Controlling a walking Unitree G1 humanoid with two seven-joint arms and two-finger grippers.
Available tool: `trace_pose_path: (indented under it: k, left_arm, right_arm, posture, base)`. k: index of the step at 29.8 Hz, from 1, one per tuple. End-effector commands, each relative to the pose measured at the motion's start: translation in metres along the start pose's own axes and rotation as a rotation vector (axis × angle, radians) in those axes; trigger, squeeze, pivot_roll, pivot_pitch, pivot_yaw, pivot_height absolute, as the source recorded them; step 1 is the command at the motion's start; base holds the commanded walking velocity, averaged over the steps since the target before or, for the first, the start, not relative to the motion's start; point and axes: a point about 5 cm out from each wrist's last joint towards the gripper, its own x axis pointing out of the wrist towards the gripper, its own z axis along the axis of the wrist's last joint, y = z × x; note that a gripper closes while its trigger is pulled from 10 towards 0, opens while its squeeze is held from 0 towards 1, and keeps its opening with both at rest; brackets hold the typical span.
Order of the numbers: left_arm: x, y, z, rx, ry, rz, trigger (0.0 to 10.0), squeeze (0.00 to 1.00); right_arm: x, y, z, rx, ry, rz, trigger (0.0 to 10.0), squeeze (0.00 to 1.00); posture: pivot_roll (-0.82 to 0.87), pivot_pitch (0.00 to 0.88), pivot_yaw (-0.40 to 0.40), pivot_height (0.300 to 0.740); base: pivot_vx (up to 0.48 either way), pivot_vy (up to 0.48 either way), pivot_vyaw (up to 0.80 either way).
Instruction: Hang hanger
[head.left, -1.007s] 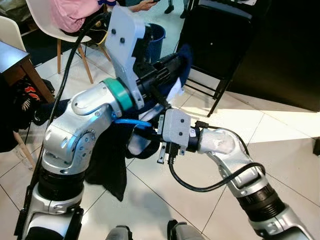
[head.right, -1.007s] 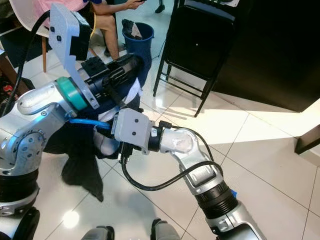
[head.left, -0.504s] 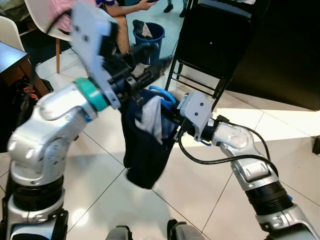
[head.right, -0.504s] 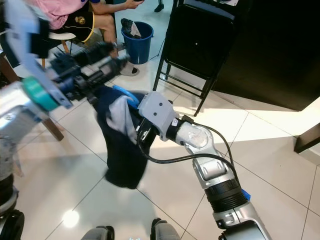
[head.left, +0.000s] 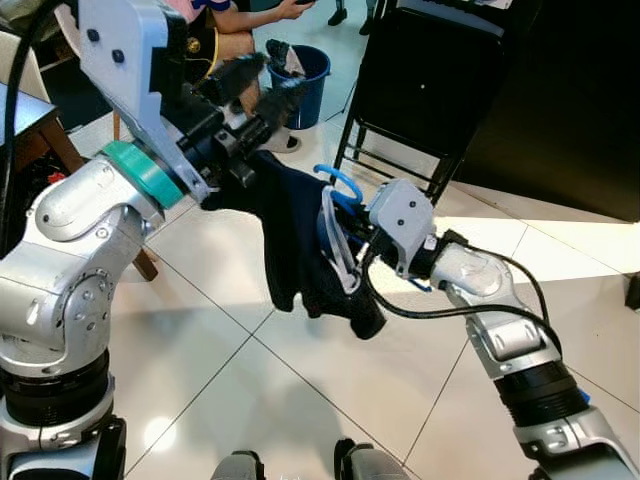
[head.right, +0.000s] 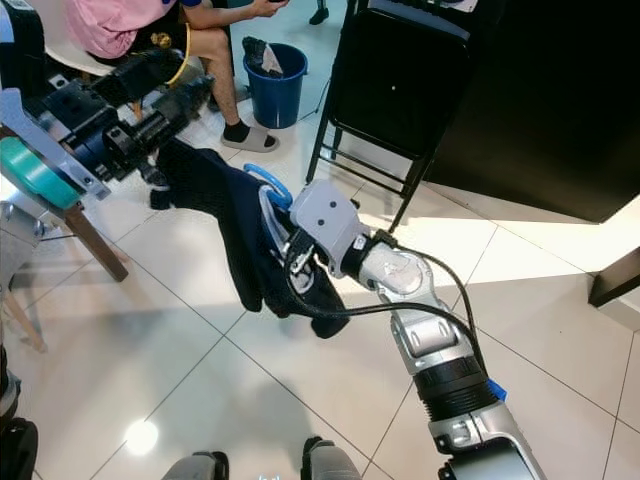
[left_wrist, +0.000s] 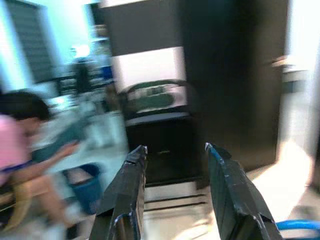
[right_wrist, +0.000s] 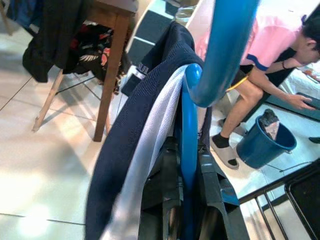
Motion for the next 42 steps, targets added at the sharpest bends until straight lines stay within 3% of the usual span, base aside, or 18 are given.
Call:
trace_pose_path:
  k: [1, 3, 8, 10, 15, 18, 23, 25, 27, 30, 33, 37, 38, 39, 40, 42]
  left_arm:
    - [0.000, 0.008, 0.000, 0.059, 0.000, 0.082, 10.0, 0.00]
    - [-0.006, 0.029, -0.011, 0.191, 0.087, 0.243, 10.0, 0.00]
    - [-0.018, 0.035, -0.024, 0.231, 0.179, 0.274, 10.0, 0.00]
    - [-0.028, 0.032, -0.038, 0.230, 0.242, 0.253, 10.0, 0.00]
    - [-0.037, 0.022, -0.059, 0.219, 0.310, 0.215, 10.0, 0.00]
    - [-0.042, 0.010, -0.083, 0.268, 0.351, 0.184, 10.0, 0.00]
    - [-0.039, 0.006, -0.087, 0.305, 0.338, 0.171, 10.0, 0.00]
    - [-0.037, 0.008, -0.081, 0.188, 0.287, 0.147, 10.0, 0.00]
    - [-0.037, 0.007, -0.077, 0.150, 0.265, 0.124, 10.0, 0.00]
    - [-0.037, 0.006, -0.069, 0.165, 0.227, 0.078, 10.0, 0.00]
    - [-0.038, -0.012, -0.063, 0.256, 0.187, -0.037, 10.0, 0.00]
    - [-0.035, -0.018, -0.064, 0.272, 0.164, -0.037, 10.0, 0.00]
    - [-0.034, -0.017, -0.063, 0.279, 0.158, -0.025, 5.0, 0.00]
    - [-0.033, -0.016, -0.063, 0.291, 0.149, -0.012, 3.9, 0.00]
    - [-0.032, -0.015, -0.062, 0.291, 0.139, -0.003, 0.0, 0.00]
    - [-0.032, -0.014, -0.061, 0.289, 0.134, 0.000, 0.0, 0.00]
  right_arm:
    - [0.000, -0.007, 0.005, 0.015, -0.033, -0.039, 10.0, 0.00]
    - [-0.009, -0.020, 0.010, 0.053, -0.058, -0.105, 10.0, 0.00]
    - [-0.022, -0.029, 0.024, 0.080, -0.117, -0.124, 10.0, 0.00]
    - [-0.032, -0.030, 0.037, 0.093, -0.169, -0.091, 10.0, 0.00]
    - [-0.040, -0.027, 0.047, 0.105, -0.209, -0.011, 10.0, 0.00]
    - [-0.045, -0.020, 0.064, 0.158, -0.282, 0.098, 10.0, 0.00]
    - [-0.047, -0.017, 0.071, 0.182, -0.309, 0.158, 10.0, 0.00]
    - [-0.049, -0.017, 0.078, 0.235, -0.354, 0.175, 10.0, 0.00]
    - [-0.050, -0.017, 0.080, 0.252, -0.369, 0.176, 10.0, 0.00]
    - [-0.051, -0.018, 0.084, 0.287, -0.401, 0.181, 10.0, 0.00]
    - [-0.050, -0.019, 0.083, 0.299, -0.401, 0.169, 10.0, 0.00]
    - [-0.048, -0.018, 0.084, 0.313, -0.403, 0.184, 10.0, 0.00]
    - [-0.048, -0.018, 0.085, 0.316, -0.406, 0.190, 10.0, 0.00]
    - [-0.048, -0.017, 0.086, 0.318, -0.409, 0.195, 10.0, 0.00]
    - [-0.048, -0.018, 0.087, 0.323, -0.411, 0.199, 10.0, 0.00]
    - [-0.048, -0.018, 0.087, 0.326, -0.411, 0.202, 10.0, 0.00]
  posture:
    - [0.07, 0.108, 0.020, 0.740]
    - [0.07, 0.110, 0.021, 0.740]
    - [0.07, 0.113, 0.024, 0.740]
    - [0.07, 0.114, 0.025, 0.740]
    - [0.06, 0.115, 0.025, 0.740]
    - [0.06, 0.114, 0.020, 0.740]
    - [0.06, 0.113, 0.019, 0.740]
    - [0.05, 0.111, 0.021, 0.740]
    - [0.05, 0.111, 0.021, 0.740]
    - [0.05, 0.110, 0.022, 0.740]
    - [0.06, 0.111, 0.022, 0.740]
    - [0.06, 0.110, 0.019, 0.740]
    - [0.07, 0.110, 0.019, 0.740]
    - [0.07, 0.109, 0.019, 0.740]
    - [0.06, 0.109, 0.018, 0.740]
    - [0.06, 0.109, 0.018, 0.740]
  base:
    - [0.000, 0.000, 0.00]
    - [0.000, 0.000, 0.00]
    - [0.000, 0.000, 0.00]
    - [0.000, 0.000, 0.00]
    - [0.000, 0.000, 0.00]
    - [0.000, 0.000, 0.00]
    - [0.000, 0.000, 0.00]
    - [0.000, 0.000, 0.00]
    - [0.000, 0.000, 0.00]
    - [0.000, 0.000, 0.00]
    - [0.000, 0.000, 0.00]
    - [0.000, 0.000, 0.00]
    - [0.000, 0.000, 0.00]
    - [0.000, 0.000, 0.00]
    - [0.000, 0.000, 0.00]
    - [0.000, 0.000, 0.00]
